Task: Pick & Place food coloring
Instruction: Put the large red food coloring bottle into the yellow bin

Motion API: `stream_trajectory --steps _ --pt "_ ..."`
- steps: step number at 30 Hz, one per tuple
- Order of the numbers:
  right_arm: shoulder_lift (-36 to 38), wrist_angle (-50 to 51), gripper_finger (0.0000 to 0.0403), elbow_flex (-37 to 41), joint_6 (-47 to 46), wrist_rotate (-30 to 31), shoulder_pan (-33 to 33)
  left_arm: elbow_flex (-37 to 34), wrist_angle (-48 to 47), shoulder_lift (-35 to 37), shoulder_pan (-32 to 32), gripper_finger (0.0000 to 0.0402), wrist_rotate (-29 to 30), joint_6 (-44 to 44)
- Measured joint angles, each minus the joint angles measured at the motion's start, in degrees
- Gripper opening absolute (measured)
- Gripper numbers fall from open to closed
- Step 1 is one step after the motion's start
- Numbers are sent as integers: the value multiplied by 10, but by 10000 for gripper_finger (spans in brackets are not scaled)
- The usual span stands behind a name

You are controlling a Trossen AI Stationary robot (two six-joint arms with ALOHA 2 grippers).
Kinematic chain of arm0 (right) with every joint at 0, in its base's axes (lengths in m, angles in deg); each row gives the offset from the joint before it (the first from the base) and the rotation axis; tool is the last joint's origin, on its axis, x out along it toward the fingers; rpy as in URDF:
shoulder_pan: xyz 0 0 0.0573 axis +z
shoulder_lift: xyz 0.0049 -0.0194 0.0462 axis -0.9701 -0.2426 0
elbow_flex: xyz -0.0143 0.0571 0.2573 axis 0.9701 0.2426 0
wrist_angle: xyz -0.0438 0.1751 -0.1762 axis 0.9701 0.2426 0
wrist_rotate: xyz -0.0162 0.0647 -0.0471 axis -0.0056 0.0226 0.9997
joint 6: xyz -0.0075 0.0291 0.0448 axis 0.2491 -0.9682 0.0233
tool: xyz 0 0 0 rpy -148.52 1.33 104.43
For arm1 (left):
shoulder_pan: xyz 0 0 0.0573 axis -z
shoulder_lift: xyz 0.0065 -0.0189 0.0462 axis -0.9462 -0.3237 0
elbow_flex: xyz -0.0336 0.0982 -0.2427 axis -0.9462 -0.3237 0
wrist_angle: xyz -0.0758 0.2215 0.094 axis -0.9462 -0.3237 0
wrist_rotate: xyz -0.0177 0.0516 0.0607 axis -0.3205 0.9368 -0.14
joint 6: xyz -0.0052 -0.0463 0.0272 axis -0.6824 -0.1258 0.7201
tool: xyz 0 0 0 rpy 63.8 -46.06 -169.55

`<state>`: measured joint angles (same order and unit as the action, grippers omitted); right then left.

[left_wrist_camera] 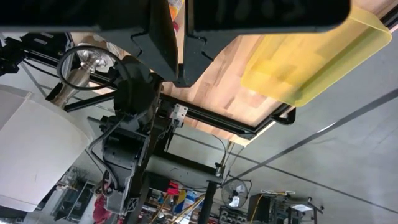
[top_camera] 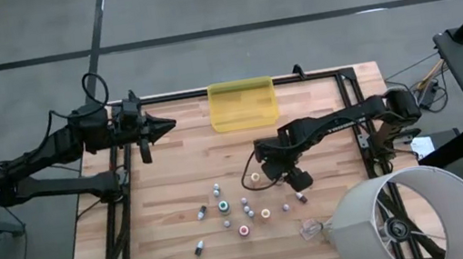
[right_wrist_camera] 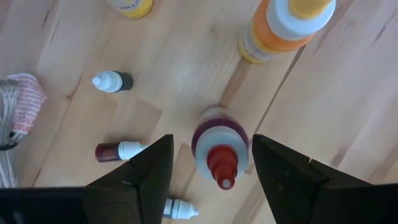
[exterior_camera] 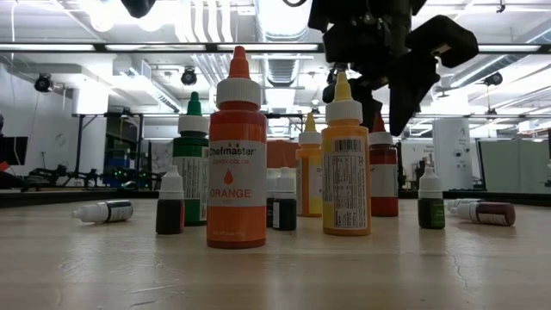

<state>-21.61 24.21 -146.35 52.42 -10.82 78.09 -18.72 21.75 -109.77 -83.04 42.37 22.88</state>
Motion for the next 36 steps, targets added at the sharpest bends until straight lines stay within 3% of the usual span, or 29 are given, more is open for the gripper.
stream_trajectory --steps 9,24,36 --pt "0 -3 197 2 0 0 0 0 0 0 0 0 0 0" --pt "-11 -3 113 1 0 -1 0 0 0 0 0 0 0 0" --pt "-12 1 110 -4 -13 -1 0 0 0 0 0 0 0 0"
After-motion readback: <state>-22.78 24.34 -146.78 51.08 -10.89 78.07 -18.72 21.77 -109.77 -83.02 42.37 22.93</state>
